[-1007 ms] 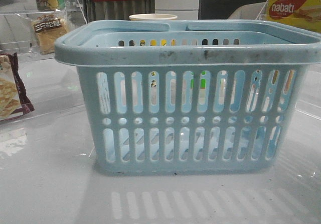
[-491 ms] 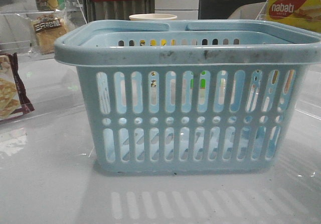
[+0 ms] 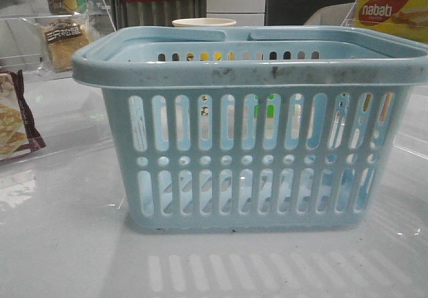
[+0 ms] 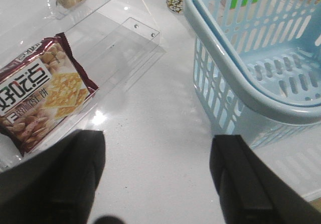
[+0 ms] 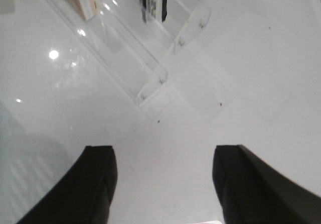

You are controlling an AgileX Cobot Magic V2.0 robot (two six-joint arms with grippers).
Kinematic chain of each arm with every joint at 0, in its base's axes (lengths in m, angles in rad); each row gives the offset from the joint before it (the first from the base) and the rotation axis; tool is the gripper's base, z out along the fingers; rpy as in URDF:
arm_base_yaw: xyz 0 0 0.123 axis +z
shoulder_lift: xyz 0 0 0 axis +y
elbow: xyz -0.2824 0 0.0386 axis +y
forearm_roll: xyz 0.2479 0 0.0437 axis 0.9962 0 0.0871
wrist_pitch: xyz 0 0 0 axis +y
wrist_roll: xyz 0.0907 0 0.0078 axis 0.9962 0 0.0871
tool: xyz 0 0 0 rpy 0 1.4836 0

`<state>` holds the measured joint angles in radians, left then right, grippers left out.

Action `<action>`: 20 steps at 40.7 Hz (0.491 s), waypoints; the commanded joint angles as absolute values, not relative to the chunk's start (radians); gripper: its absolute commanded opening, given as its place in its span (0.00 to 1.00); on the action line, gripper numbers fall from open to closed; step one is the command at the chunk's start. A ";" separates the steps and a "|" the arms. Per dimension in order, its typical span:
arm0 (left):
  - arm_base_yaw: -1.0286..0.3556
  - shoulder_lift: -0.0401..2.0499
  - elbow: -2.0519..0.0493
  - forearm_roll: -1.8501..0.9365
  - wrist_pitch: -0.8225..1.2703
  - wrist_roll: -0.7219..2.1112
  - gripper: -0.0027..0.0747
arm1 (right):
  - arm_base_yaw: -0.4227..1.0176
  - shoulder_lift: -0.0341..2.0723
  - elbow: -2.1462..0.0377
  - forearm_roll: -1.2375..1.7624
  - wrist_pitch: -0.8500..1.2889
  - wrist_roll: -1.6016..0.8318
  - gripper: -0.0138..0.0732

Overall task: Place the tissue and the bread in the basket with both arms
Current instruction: 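Grasp the white tissue pack with the right gripper and lift it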

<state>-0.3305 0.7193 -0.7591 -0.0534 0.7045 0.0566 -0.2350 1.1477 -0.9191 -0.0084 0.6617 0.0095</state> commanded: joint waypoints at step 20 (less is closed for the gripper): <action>-0.347 0.722 -0.787 -0.062 0.631 0.057 0.69 | -0.244 1.601 -1.401 0.000 0.572 0.007 0.77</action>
